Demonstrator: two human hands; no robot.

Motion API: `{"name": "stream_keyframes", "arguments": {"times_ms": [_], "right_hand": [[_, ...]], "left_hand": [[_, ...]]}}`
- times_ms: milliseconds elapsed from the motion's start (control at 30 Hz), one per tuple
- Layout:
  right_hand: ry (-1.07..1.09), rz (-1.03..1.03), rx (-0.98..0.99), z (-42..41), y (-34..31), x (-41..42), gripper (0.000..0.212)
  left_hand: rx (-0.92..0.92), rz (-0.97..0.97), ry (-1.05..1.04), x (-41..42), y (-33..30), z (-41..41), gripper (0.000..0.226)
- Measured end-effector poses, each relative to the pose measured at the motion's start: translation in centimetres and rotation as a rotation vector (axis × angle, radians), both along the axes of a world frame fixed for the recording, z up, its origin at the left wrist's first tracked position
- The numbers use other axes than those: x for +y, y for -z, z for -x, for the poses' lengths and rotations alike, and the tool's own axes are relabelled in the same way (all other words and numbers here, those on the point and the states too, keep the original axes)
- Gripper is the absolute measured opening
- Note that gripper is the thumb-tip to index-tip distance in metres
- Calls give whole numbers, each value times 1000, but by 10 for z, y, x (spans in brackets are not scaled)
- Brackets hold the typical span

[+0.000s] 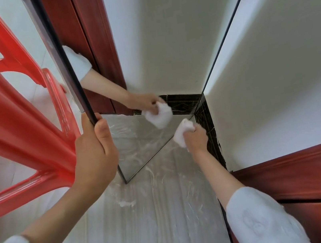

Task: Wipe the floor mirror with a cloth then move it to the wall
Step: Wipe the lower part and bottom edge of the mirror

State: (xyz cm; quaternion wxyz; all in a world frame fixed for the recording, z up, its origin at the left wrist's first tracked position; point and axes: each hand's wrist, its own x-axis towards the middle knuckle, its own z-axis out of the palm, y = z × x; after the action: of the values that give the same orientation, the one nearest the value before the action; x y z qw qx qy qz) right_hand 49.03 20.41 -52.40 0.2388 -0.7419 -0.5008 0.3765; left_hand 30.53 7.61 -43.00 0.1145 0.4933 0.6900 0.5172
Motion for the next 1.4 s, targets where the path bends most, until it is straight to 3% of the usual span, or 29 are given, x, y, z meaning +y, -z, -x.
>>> {"name": "stream_keyframes", "arguments": {"times_ms": [100,267,400,467,633,800,933,1067,1133,1400], "right_hand": [[-36,-261,19,21,1,8,37],[-191,-349,46,52,27,-53,27],[-556,-52,45,40,50,-84,27],[-492,-38,-12,32,49,-79,26],[-167,-374,-43,26,0,-42,28],[-254,-712,2,63,-22,-42,19],[-513,-659,-70,64,17,-77,13],[-862,-323,-87,40,42,-95,31],[-801,-299,-114,29,37,-90,30],[-231,-616,-87,21,-34,-9,20]], "left_hand": [[-25,14,-12,1,1,0,32],[-23,12,-30,0,2,-1,30],[-11,25,-37,0,1,0,22],[-25,22,-22,-1,0,0,24],[-37,47,-31,-1,-1,-1,27],[-55,85,-43,-3,-3,-4,19],[-59,79,-52,-2,-6,-5,21],[-98,96,-6,-4,-10,-8,19],[-67,91,-21,-3,-8,-5,27],[-52,103,-26,-5,-7,-3,25]]}}
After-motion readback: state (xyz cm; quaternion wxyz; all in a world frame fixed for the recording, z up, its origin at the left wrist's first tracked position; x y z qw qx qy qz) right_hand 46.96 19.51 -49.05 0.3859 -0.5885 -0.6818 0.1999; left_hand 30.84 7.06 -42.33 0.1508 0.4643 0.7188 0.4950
